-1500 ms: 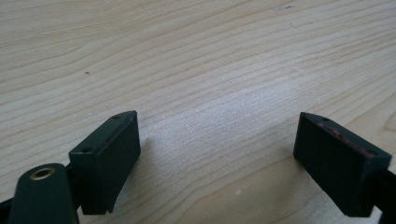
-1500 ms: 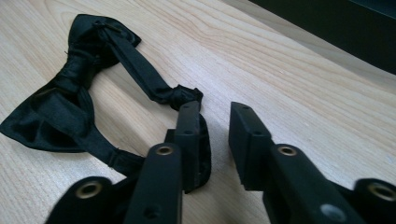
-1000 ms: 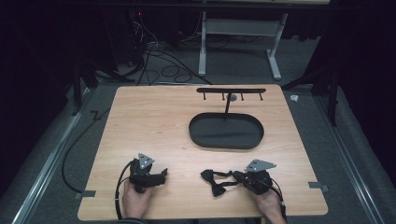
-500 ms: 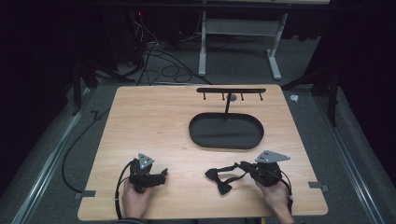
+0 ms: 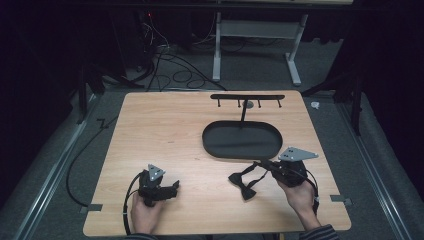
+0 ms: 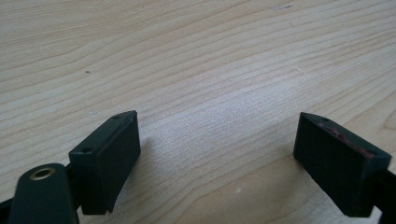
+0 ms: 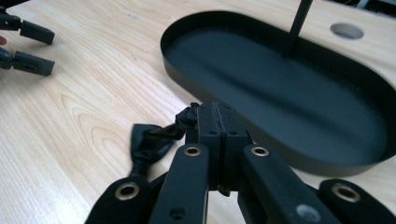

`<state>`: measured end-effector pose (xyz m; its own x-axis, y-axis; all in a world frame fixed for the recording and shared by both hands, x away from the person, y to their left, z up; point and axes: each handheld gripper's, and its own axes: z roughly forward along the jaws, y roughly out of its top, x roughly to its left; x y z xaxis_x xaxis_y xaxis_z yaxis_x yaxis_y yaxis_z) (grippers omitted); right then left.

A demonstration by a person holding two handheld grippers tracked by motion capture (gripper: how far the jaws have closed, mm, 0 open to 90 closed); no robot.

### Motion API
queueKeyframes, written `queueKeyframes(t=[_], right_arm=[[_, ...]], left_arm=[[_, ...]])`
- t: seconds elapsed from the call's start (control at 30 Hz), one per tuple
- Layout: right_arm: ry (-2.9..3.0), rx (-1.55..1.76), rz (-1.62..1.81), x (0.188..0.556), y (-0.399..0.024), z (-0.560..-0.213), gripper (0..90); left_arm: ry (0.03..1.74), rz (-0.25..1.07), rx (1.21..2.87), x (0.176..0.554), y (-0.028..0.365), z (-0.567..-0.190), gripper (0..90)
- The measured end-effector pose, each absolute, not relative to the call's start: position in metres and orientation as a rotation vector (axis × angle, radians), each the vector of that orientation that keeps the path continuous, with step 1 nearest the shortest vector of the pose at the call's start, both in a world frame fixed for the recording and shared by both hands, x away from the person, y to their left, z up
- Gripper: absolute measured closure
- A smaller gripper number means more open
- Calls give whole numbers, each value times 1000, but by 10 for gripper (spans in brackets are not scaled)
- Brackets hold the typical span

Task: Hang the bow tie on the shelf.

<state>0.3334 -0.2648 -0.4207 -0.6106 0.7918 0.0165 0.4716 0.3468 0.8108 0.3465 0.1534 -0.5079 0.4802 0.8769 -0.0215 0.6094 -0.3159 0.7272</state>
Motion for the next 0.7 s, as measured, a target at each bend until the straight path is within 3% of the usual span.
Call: queueKeyframes(t=[0.7], right_arm=[[2171,1073,1173,360,-281,-370,900]], left_arm=[[1224,503,2043,347,153,-508,151]])
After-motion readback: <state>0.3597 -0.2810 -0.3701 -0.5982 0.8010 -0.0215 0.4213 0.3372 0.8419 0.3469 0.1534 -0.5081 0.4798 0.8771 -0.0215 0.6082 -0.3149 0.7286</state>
